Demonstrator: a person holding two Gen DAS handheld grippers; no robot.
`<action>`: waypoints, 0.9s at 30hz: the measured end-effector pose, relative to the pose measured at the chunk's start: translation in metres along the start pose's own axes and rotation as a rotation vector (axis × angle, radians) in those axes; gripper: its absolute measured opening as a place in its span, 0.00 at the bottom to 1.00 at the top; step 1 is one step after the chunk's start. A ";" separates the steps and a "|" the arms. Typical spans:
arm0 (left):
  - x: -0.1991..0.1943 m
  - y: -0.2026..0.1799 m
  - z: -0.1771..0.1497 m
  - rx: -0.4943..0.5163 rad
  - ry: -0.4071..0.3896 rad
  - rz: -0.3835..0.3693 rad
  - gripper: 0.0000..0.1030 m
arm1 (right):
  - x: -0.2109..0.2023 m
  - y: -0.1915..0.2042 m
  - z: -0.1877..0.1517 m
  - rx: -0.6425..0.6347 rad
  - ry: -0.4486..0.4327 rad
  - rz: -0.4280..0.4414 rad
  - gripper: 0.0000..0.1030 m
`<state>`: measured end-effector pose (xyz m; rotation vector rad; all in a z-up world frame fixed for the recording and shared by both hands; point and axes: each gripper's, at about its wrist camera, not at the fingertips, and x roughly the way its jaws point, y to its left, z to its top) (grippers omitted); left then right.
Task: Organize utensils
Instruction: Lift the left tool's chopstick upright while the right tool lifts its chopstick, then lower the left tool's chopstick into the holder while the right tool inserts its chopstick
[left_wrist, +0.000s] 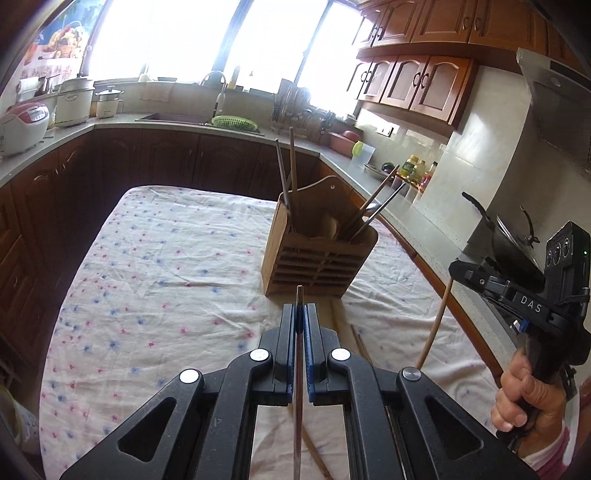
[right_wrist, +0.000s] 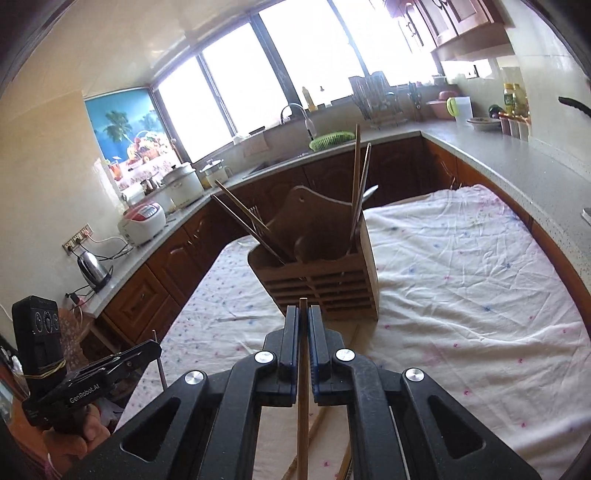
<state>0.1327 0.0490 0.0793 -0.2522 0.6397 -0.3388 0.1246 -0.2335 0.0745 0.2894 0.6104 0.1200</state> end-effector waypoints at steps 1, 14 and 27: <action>-0.006 -0.001 0.000 0.003 -0.009 -0.002 0.03 | -0.008 0.002 0.003 -0.005 -0.016 0.006 0.05; -0.038 -0.007 0.011 0.029 -0.086 -0.007 0.03 | -0.040 0.017 0.032 -0.058 -0.137 0.003 0.05; -0.033 -0.008 0.039 0.049 -0.147 -0.005 0.03 | -0.041 0.012 0.051 -0.043 -0.187 -0.004 0.05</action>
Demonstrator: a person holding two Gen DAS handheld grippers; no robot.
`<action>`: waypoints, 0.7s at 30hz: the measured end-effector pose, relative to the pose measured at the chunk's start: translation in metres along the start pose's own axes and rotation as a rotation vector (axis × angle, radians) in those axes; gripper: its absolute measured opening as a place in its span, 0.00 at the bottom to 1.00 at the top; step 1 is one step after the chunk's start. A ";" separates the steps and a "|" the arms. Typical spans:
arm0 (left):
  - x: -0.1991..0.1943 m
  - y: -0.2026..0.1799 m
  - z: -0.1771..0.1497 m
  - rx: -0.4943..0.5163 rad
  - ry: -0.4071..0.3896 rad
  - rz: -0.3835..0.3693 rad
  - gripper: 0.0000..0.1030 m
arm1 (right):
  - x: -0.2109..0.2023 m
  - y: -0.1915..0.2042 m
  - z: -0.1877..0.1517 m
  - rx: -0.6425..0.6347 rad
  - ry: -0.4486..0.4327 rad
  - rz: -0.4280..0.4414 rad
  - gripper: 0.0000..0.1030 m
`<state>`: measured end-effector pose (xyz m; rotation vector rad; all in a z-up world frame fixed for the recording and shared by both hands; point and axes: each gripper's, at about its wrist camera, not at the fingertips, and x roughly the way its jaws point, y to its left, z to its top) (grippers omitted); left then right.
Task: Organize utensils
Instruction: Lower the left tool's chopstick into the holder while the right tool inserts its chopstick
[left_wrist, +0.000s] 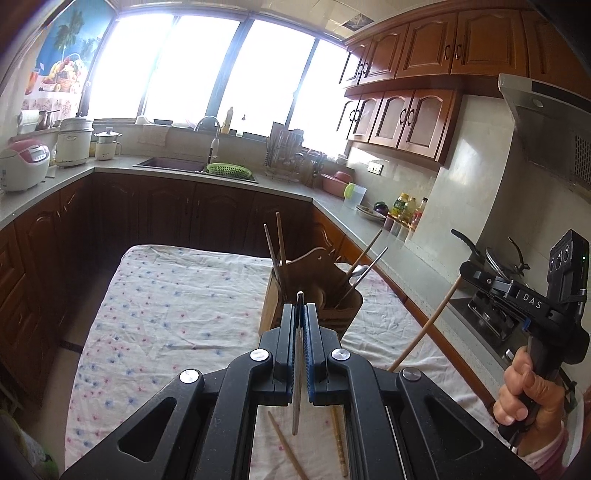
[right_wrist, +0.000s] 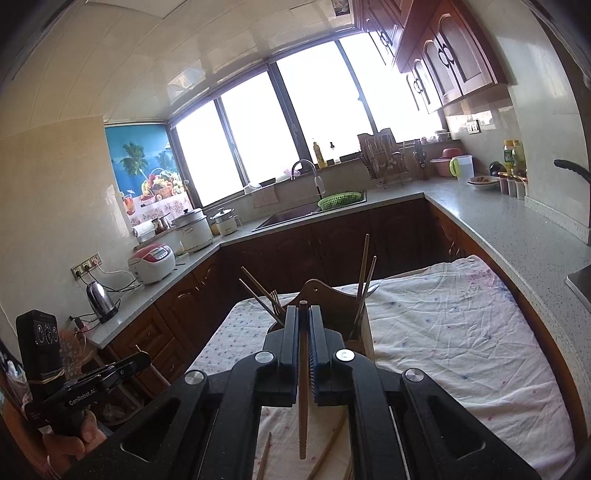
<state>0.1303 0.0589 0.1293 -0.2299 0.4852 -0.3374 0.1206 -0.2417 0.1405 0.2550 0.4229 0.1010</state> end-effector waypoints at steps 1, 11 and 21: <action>0.001 -0.001 0.004 0.007 -0.009 0.001 0.03 | 0.001 -0.001 0.003 0.002 -0.006 -0.001 0.05; 0.027 -0.002 0.052 0.017 -0.135 0.002 0.03 | 0.015 -0.011 0.051 0.018 -0.135 -0.050 0.05; 0.099 -0.003 0.071 0.015 -0.188 0.036 0.03 | 0.060 -0.024 0.088 0.013 -0.203 -0.115 0.05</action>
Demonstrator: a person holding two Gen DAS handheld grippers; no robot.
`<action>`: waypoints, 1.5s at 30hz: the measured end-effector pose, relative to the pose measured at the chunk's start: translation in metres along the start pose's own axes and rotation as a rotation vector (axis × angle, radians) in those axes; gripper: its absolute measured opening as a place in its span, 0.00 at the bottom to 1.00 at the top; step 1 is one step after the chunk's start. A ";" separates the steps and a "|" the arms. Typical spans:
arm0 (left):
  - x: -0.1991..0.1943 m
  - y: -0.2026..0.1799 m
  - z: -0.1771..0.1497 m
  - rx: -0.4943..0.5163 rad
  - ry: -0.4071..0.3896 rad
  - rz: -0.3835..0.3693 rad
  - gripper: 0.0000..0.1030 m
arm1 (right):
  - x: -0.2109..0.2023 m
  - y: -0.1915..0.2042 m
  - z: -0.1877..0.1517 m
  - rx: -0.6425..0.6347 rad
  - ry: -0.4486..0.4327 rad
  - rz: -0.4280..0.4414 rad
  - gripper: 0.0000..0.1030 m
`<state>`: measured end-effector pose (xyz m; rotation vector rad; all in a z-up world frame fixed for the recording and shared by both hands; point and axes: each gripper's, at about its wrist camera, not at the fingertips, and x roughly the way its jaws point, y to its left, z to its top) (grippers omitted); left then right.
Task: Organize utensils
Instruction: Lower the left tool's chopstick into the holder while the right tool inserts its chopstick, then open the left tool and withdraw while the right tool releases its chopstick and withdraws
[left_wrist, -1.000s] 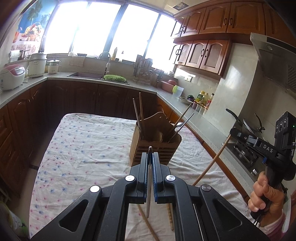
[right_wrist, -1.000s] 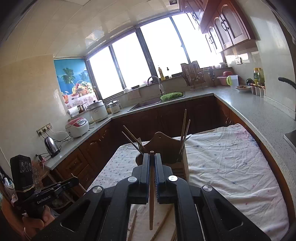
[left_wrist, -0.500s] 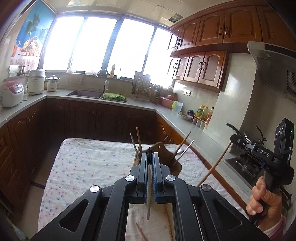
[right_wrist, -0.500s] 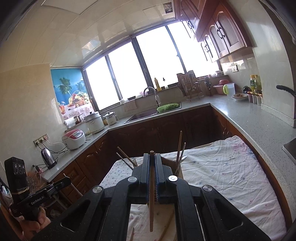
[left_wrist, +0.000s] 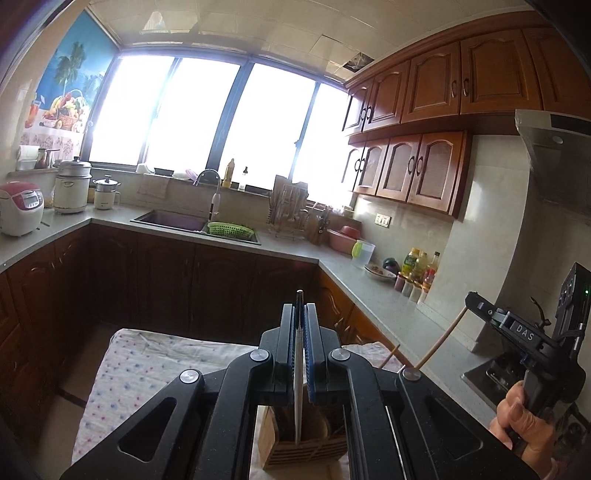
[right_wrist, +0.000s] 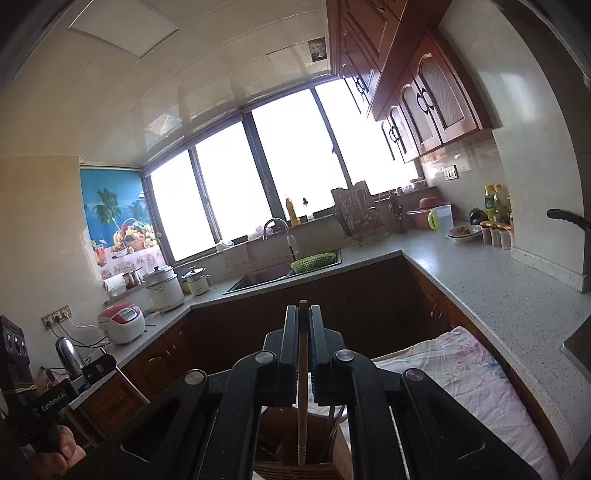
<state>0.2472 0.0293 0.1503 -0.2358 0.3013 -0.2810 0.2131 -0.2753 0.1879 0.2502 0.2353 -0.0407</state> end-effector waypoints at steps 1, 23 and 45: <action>0.011 0.002 -0.003 -0.002 0.003 0.004 0.03 | 0.005 -0.001 -0.002 -0.003 -0.003 -0.006 0.05; 0.112 0.032 -0.071 -0.080 0.109 0.048 0.04 | 0.057 -0.021 -0.082 -0.002 0.128 -0.051 0.05; 0.058 0.046 -0.072 -0.127 0.111 0.088 0.68 | 0.016 -0.025 -0.064 0.089 0.043 0.006 0.81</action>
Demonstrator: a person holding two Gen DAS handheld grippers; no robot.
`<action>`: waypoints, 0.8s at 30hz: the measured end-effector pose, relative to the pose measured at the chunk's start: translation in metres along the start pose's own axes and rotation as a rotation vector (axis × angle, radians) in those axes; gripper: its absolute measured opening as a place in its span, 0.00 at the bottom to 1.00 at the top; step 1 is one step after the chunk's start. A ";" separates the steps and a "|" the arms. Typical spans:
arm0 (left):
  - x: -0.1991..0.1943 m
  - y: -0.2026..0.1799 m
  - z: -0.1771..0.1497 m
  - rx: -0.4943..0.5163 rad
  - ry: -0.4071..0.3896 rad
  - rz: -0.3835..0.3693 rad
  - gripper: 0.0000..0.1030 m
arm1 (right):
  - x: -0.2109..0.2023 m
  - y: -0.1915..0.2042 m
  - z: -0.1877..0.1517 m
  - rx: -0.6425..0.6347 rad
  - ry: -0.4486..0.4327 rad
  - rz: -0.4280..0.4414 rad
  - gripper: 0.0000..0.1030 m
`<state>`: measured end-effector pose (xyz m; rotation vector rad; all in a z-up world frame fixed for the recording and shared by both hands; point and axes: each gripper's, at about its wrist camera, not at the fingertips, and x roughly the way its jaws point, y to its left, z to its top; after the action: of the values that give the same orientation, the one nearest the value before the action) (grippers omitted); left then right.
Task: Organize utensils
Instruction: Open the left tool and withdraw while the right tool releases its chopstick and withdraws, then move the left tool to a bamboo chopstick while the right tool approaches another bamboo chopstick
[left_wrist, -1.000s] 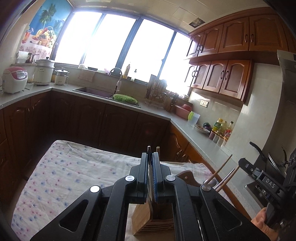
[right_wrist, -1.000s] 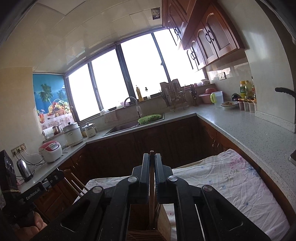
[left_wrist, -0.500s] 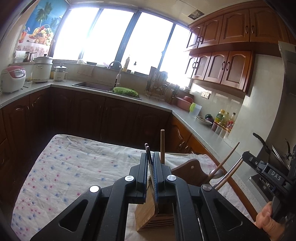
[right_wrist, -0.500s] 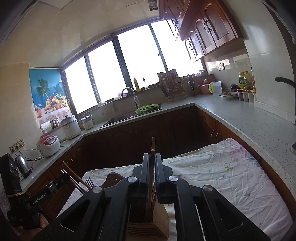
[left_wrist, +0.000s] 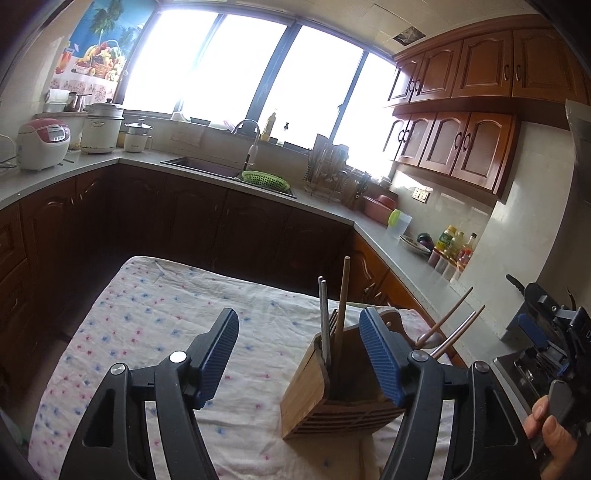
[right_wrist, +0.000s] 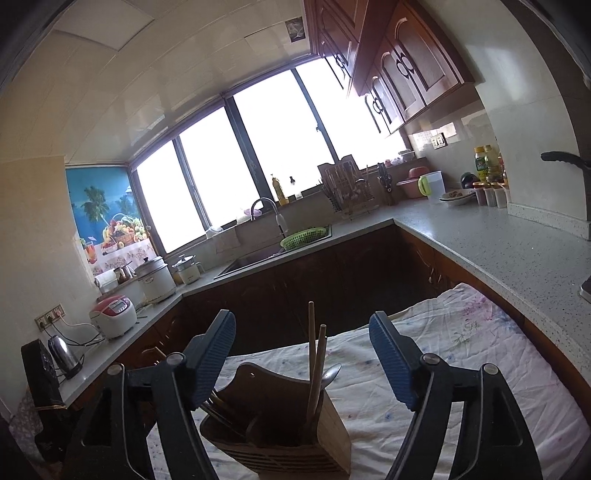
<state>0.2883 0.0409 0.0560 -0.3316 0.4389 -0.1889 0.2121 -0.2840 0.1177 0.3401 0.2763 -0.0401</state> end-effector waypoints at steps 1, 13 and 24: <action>-0.006 0.000 -0.002 -0.003 0.002 0.005 0.72 | -0.005 0.000 0.000 0.002 -0.006 0.006 0.86; -0.082 -0.001 -0.038 -0.011 0.039 0.030 0.79 | -0.056 0.009 -0.033 -0.030 0.031 0.030 0.94; -0.113 -0.007 -0.087 -0.025 0.187 0.052 0.79 | -0.089 -0.012 -0.102 0.005 0.177 -0.021 0.94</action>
<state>0.1488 0.0386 0.0281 -0.3278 0.6345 -0.1645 0.0986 -0.2621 0.0463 0.3459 0.4547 -0.0317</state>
